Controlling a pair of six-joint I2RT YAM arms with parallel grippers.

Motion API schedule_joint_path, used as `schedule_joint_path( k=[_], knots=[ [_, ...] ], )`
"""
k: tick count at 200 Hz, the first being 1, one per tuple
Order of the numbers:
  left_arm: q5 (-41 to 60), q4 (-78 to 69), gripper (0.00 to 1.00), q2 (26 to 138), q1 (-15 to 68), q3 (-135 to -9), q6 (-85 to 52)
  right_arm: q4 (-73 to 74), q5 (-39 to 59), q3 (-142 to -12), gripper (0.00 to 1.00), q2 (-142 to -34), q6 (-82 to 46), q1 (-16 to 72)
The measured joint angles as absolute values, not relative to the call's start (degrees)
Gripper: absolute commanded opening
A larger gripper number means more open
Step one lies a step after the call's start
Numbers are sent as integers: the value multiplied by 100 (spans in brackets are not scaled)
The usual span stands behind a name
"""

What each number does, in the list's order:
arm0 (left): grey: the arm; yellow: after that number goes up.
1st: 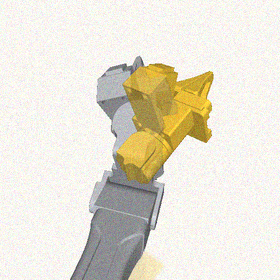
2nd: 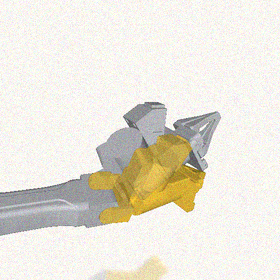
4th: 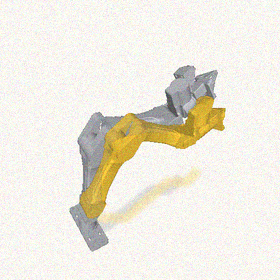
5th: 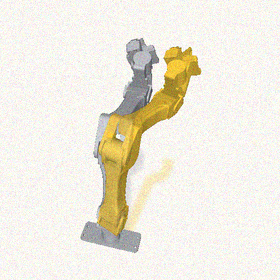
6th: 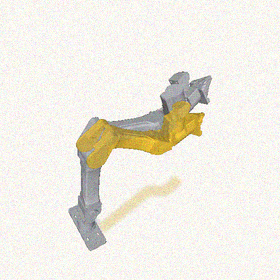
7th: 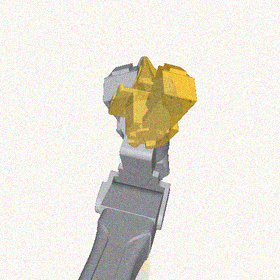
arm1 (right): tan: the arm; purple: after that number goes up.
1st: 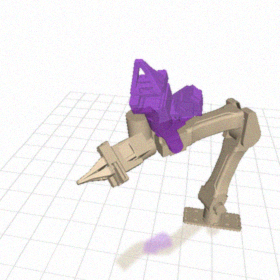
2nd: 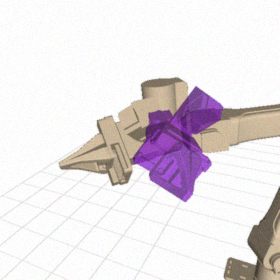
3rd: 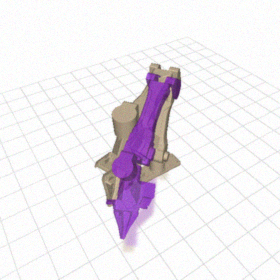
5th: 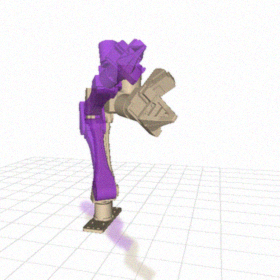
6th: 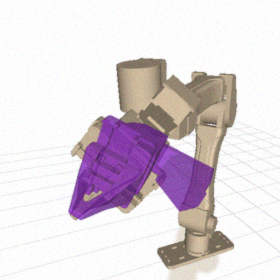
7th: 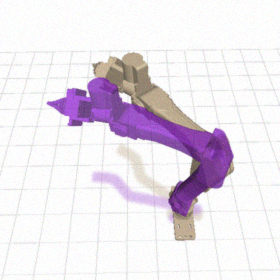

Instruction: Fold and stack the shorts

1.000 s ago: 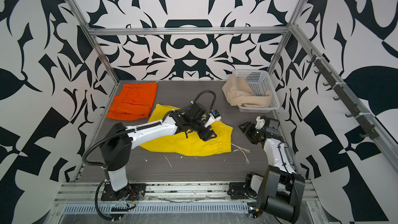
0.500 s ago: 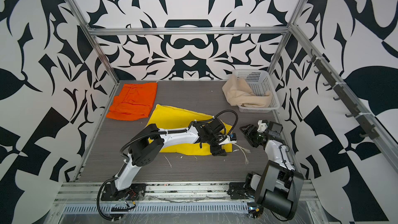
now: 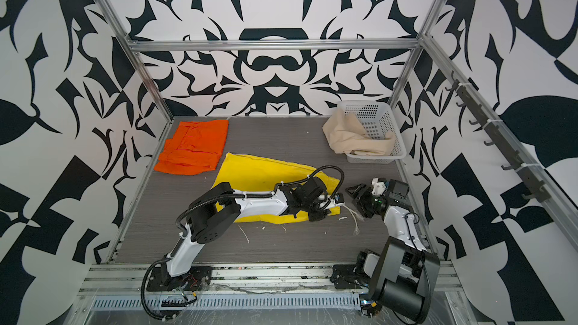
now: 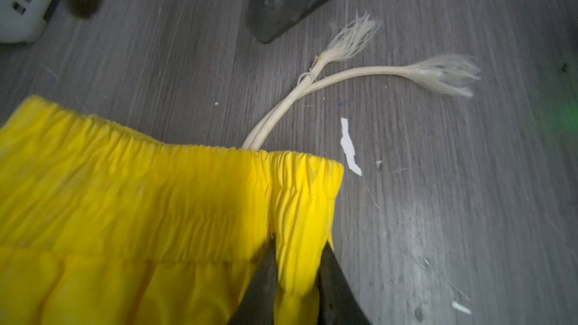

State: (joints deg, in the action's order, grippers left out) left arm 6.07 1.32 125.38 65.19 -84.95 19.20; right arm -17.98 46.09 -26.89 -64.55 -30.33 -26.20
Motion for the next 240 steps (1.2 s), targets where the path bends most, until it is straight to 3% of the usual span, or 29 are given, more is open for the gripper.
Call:
schedule_joint_path(
  k=[93,191,221,240],
  knots=[
    [1826,-1111,14,11450,5712,-6928,639,-1041,5765,-2368,75,-7251,-4034,-2530],
    [2523,-2158,12,11369,5551,-6571,64,974,5841,-2239,76,-8189,-5566,-1210],
    [2600,-2158,14,11369,5551,-6571,69,1890,5804,-2231,70,-8744,-6058,-838],
    [2596,-2073,26,11369,5570,-6573,172,2425,5782,-2235,52,-9115,-6283,-692]
  ],
)
